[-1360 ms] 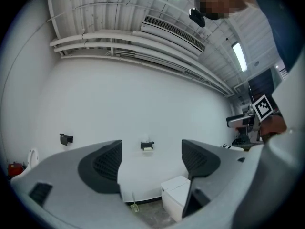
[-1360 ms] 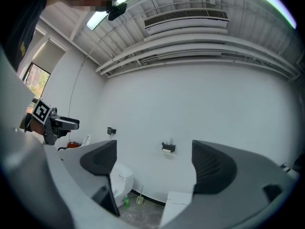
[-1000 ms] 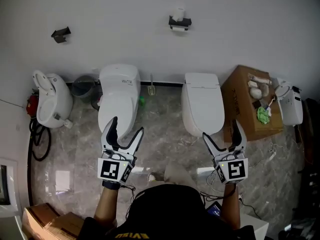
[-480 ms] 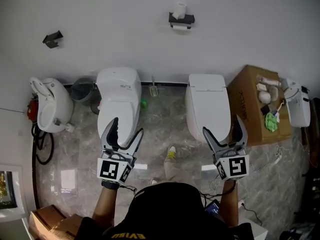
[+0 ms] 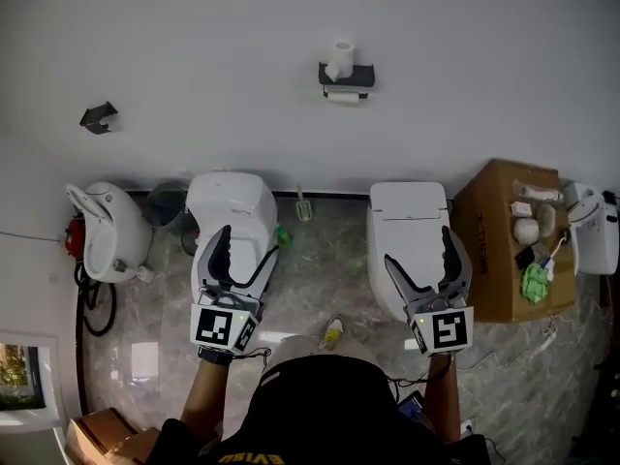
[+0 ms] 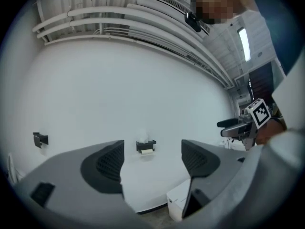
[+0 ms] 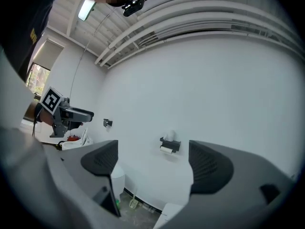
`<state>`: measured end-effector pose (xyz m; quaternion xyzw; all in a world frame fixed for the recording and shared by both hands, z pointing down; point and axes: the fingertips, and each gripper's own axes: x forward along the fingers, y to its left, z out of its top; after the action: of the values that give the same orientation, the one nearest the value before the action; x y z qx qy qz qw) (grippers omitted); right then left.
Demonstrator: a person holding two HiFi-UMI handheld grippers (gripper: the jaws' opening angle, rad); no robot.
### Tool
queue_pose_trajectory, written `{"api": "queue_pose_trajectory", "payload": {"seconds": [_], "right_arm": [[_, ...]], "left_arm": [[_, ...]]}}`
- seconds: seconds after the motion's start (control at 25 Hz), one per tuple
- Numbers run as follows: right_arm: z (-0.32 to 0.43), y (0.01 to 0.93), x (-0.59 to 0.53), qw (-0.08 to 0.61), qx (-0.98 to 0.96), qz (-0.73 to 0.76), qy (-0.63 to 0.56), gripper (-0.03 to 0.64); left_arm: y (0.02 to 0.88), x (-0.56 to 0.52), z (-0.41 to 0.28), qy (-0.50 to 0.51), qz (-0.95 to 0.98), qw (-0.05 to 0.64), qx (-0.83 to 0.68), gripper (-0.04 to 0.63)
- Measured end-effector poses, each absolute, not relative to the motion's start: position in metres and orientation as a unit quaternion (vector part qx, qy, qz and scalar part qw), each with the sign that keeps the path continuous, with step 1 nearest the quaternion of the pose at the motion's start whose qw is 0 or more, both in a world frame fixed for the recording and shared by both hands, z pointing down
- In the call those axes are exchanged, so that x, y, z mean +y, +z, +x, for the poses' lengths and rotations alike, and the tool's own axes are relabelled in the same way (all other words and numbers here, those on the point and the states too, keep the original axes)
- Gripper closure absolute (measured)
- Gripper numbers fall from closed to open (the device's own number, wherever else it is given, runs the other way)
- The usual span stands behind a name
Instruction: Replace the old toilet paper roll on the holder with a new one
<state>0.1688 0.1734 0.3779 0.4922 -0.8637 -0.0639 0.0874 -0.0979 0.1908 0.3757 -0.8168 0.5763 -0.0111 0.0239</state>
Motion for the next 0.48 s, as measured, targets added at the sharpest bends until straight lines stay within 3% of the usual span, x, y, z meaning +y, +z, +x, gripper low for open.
{"api": "queue_pose_trajectory", "payload": {"seconds": [0.48], "right_arm": [[0.16, 0.391, 0.071, 0.104, -0.874, 0.47, -0.061, 0.174]], "left_arm": [[0.409, 0.095, -0.102, -0.023, -0.807, -0.028, 0.59, 0.213]]}}
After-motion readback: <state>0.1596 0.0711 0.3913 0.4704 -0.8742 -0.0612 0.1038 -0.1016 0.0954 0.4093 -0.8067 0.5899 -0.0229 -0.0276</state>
